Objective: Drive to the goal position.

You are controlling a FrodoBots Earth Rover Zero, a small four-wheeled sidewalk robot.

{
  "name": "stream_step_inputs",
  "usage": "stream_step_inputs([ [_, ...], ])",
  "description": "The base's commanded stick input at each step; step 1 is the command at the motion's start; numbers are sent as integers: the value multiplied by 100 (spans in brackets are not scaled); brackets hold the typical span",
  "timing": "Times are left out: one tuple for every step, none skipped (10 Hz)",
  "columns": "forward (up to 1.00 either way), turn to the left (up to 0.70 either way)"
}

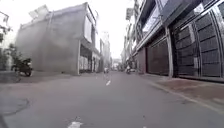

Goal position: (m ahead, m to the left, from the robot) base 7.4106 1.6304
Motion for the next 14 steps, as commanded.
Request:
stream_step_inputs([
  [100, 0],
  [100, 0],
  [100, 0],
  [100, 0],
  [100, 0],
  [100, -27],
  [100, -40],
  [100, -40],
  [100, -40],
  [100, -40],
  [100, -6],
  [100, 0],
  [100, 0],
  [100, 0],
])
